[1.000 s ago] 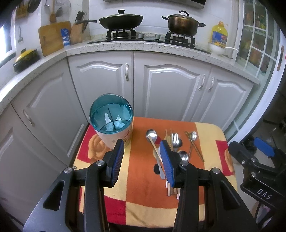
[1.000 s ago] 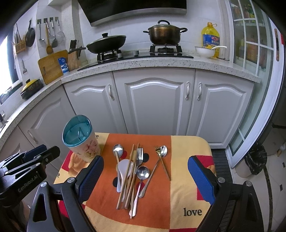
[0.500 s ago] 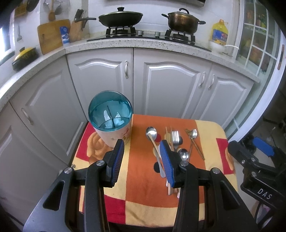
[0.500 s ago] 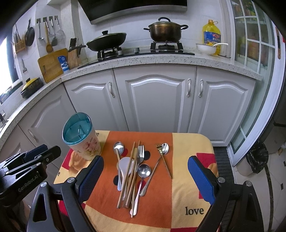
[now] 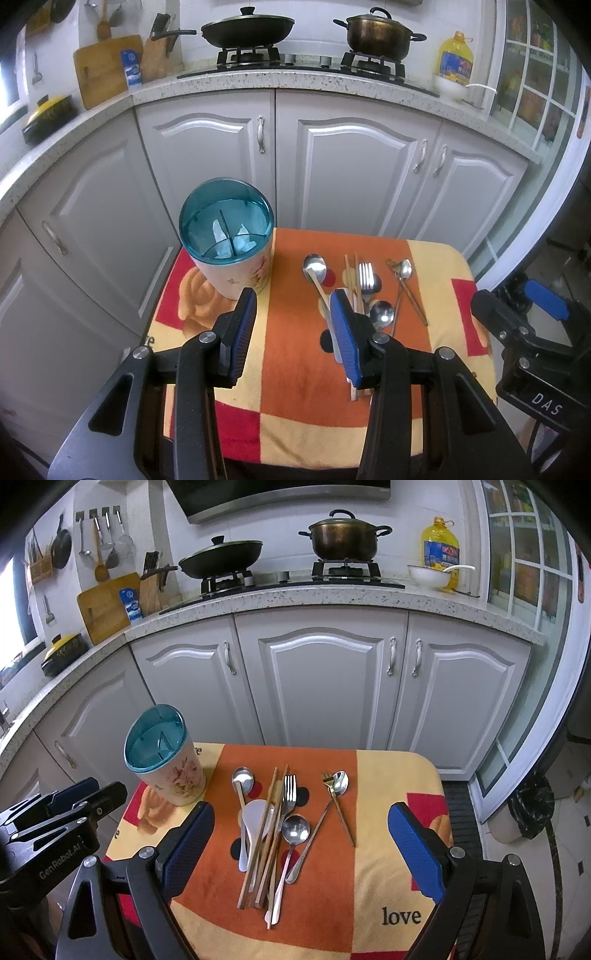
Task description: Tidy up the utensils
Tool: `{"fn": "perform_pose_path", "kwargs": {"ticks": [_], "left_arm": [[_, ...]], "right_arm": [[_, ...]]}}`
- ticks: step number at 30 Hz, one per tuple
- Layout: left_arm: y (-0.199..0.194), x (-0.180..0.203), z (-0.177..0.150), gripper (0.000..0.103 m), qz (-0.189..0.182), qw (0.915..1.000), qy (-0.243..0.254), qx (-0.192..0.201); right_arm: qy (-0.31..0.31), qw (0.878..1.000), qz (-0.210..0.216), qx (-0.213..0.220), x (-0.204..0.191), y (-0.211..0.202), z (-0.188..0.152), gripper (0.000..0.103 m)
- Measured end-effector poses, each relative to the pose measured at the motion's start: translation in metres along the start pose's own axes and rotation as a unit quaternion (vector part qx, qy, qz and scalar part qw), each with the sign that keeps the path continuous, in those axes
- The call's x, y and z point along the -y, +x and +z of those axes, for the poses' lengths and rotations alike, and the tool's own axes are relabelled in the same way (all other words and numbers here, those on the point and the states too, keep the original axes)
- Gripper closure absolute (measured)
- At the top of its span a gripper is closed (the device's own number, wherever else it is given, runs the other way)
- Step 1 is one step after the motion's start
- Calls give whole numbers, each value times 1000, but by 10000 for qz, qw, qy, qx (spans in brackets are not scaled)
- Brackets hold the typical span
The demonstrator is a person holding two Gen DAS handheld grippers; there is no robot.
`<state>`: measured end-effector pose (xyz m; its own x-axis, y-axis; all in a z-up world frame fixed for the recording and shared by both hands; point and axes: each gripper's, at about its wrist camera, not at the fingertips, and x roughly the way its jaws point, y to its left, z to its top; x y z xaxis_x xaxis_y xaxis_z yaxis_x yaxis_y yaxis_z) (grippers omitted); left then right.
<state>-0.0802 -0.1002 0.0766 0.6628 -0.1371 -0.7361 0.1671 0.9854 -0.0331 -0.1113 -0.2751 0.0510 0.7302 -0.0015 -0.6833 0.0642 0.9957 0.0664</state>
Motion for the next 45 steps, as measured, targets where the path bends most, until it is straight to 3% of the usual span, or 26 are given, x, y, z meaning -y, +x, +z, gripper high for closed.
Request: {"fn": "perform_pose_path", "kwargs": {"ticks": [45], "left_arm": [[15,-1,0,62,-34,9999,-35,-147]], "right_arm": [[-5,9995,85,-313,0,23,-7,9]]}}
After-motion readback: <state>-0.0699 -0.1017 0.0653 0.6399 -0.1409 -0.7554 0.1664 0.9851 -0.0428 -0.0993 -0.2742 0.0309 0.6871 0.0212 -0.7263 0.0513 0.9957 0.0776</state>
